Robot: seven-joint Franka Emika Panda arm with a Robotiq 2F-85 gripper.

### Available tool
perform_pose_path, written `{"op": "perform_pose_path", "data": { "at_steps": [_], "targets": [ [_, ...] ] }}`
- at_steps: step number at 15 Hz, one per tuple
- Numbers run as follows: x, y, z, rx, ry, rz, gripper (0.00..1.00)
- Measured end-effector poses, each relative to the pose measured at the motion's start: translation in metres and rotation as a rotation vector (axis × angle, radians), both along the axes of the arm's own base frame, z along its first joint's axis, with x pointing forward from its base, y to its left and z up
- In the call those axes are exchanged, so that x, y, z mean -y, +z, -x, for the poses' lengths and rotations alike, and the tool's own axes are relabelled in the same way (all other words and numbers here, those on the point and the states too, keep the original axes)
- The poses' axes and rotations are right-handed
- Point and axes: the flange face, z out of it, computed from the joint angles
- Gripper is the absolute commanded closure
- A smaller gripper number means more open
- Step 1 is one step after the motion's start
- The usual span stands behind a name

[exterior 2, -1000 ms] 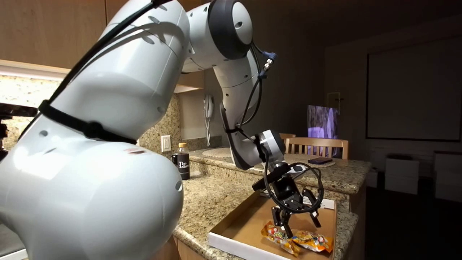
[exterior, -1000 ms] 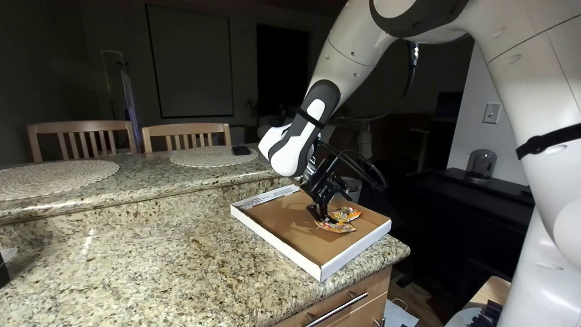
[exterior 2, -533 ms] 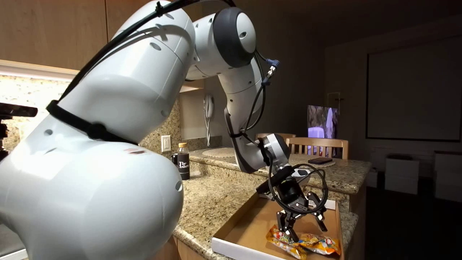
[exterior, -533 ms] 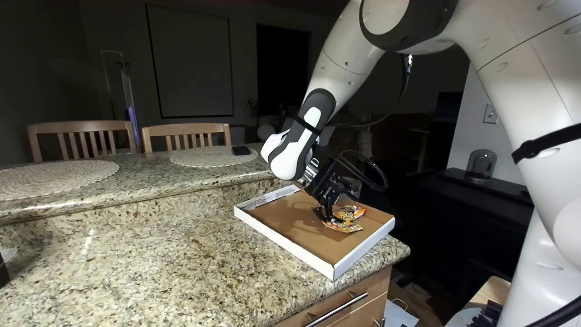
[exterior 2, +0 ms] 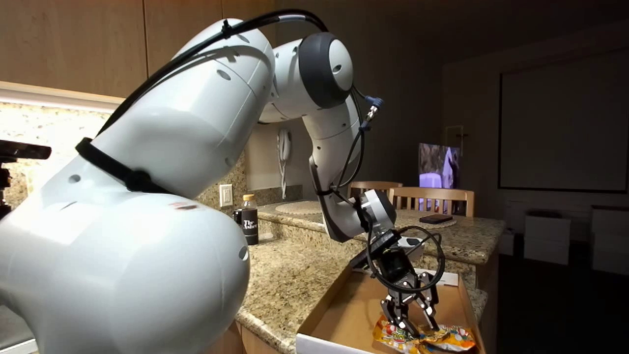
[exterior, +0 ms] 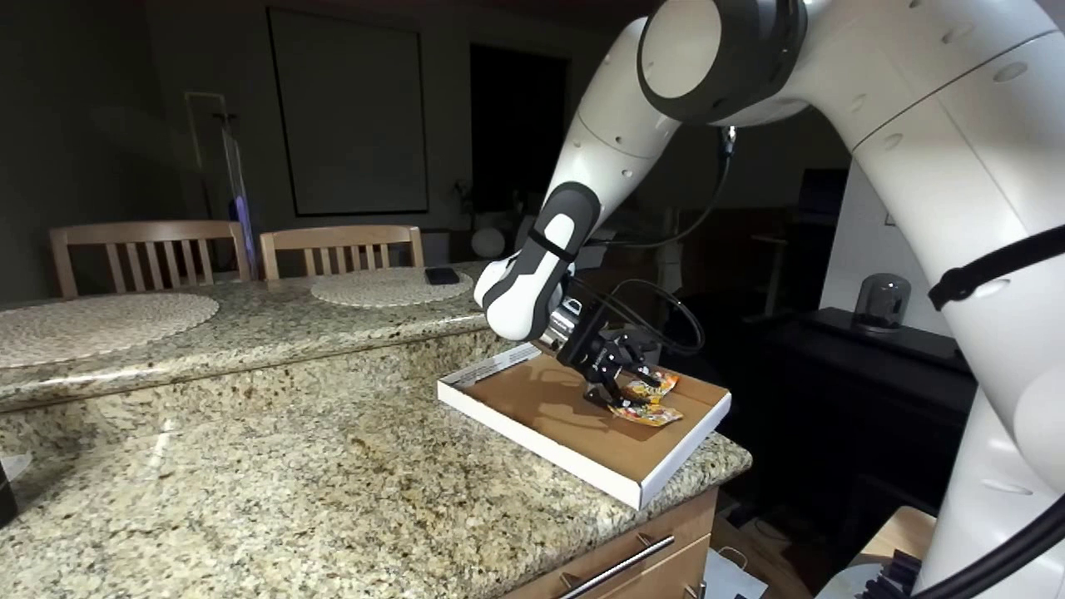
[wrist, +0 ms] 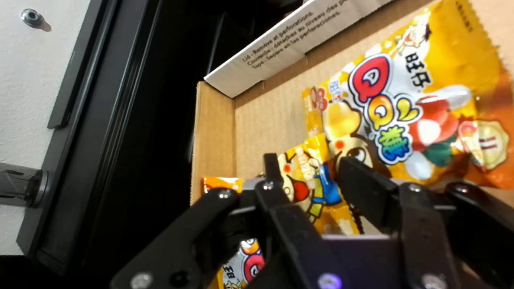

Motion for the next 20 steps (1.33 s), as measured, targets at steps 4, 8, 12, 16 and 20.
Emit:
{"op": "perform_pose_path", "data": {
  "at_steps": [4,8,12,16,20],
  "targets": [
    [-0.005,-0.007,-0.004,-0.025,-0.029,-0.003,0.99],
    [-0.009,-0.008,-0.01,-0.036,-0.066,-0.014,0.95],
    [-0.027,0.003,-0.015,-0.061,-0.103,-0.101,0.95],
    [-0.06,0.025,-0.017,-0.115,-0.106,-0.237,0.96],
    [-0.081,0.05,-0.018,-0.131,-0.125,-0.32,0.71]
  ]
}}
